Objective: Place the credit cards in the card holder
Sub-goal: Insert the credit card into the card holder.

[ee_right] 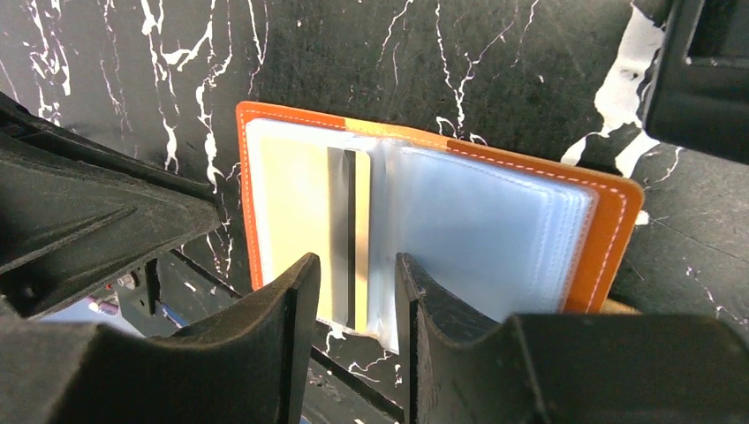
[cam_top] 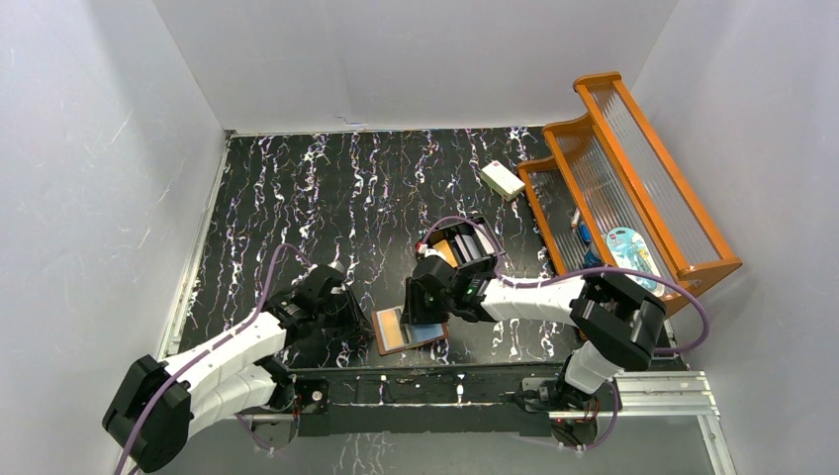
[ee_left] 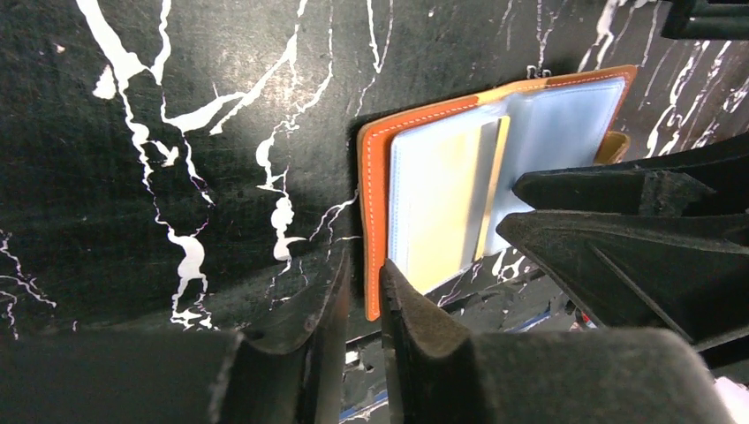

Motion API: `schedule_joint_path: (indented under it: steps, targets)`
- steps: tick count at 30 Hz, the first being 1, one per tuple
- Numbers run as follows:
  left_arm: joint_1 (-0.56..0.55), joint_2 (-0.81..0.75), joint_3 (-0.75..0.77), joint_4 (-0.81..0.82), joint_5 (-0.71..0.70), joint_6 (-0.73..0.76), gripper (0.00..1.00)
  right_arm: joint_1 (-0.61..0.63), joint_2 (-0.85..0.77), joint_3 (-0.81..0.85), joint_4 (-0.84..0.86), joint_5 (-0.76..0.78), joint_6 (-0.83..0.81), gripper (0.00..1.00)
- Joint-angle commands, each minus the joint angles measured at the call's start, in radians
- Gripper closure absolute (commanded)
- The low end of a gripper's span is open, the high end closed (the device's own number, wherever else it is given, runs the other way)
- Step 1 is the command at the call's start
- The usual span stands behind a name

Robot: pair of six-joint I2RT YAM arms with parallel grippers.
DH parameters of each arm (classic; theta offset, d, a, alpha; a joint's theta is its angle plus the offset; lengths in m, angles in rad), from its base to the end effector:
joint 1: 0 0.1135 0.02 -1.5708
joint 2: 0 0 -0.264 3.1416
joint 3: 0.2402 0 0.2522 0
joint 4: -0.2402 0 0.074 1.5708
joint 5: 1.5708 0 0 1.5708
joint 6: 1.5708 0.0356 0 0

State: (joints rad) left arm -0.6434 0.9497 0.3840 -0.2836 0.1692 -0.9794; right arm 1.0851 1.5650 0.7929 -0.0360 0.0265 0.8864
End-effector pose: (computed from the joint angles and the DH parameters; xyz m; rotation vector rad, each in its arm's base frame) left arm 0.1383 -0.1112 0.1656 -0.3565 2.6046 -0.8723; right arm 0.1463 0.2751 0.1704 -0.2415 2.5613 0.8412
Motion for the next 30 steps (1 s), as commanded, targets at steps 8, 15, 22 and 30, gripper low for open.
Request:
schedule_joint_path:
  steps: [8, 15, 22, 30]
  targets:
    - [0.002, 0.092, -0.015, 0.069, 0.028, 0.013, 0.87, 0.007, 0.054, 0.033, 0.085, -0.047, 0.026, 0.58]
    - [0.002, 0.107, -0.011, 0.092, 0.03, 0.021, 0.89, 0.018, 0.057, 0.015, 0.164, -0.087, 0.069, 0.74]
    - [0.002, 0.115, 0.013, 0.074, 0.022, 0.033, 0.89, 0.022, 0.049, -0.01, 0.19, -0.085, 0.099, 0.74]
    - [0.002, 0.03, 0.076, -0.049, -0.042, 0.054, 0.78, 0.011, -0.067, 0.07, -0.034, 0.04, -0.045, 0.57]
